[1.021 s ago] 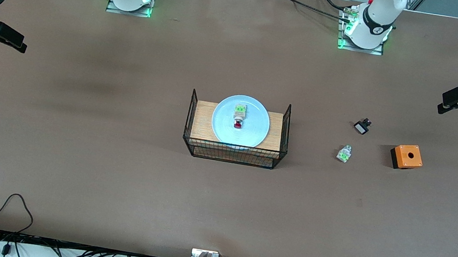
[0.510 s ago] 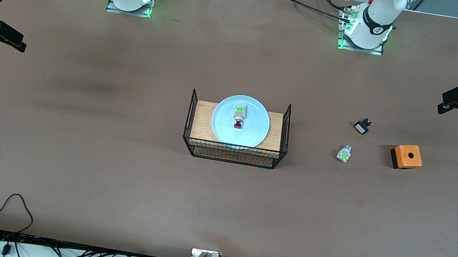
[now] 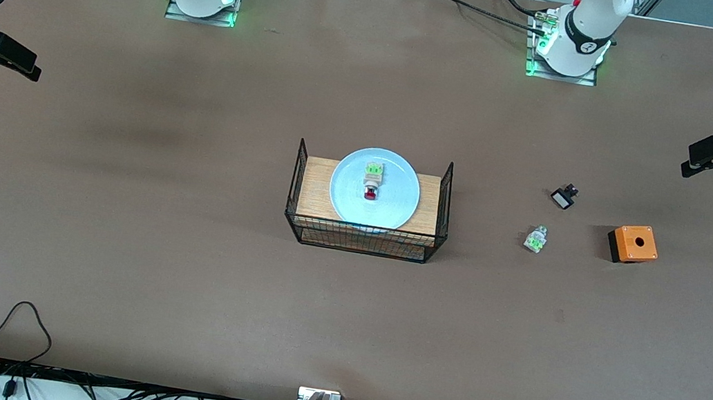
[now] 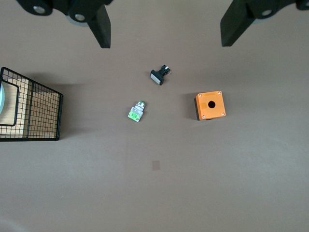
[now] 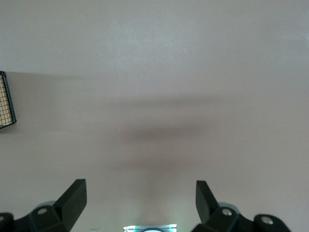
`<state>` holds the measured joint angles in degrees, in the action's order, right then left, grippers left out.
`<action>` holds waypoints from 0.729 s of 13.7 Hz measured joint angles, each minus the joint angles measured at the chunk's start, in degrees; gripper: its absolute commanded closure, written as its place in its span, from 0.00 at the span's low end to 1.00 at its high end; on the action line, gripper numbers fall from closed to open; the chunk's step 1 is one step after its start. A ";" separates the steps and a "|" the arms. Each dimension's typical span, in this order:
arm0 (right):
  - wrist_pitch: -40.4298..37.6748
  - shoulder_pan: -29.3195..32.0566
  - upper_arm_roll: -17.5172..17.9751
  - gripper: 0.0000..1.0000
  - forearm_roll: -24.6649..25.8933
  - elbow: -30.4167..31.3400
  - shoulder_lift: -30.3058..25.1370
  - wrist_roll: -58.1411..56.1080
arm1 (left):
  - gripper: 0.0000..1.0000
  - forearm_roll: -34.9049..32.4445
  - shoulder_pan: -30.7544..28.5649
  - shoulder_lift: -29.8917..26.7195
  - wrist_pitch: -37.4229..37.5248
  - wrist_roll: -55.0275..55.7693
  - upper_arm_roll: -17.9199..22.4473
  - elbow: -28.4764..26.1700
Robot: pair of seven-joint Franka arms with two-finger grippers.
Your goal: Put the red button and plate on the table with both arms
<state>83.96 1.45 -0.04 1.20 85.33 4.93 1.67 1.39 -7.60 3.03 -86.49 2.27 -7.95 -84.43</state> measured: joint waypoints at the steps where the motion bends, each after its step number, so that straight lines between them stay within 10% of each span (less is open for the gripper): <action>1: 0.00 -0.01 0.03 0.00 0.00 0.00 0.02 0.00 | 0.00 0.00 0.00 0.01 0.00 0.00 0.01 0.00; 10: 0.23 -0.08 0.40 0.00 0.00 0.00 0.12 0.00 | 0.00 0.00 0.09 3.13 -0.53 0.00 0.03 0.09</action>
<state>84.19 1.37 0.36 1.20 85.33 5.06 1.67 1.39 -7.51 6.15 -87.02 2.26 -7.92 -84.35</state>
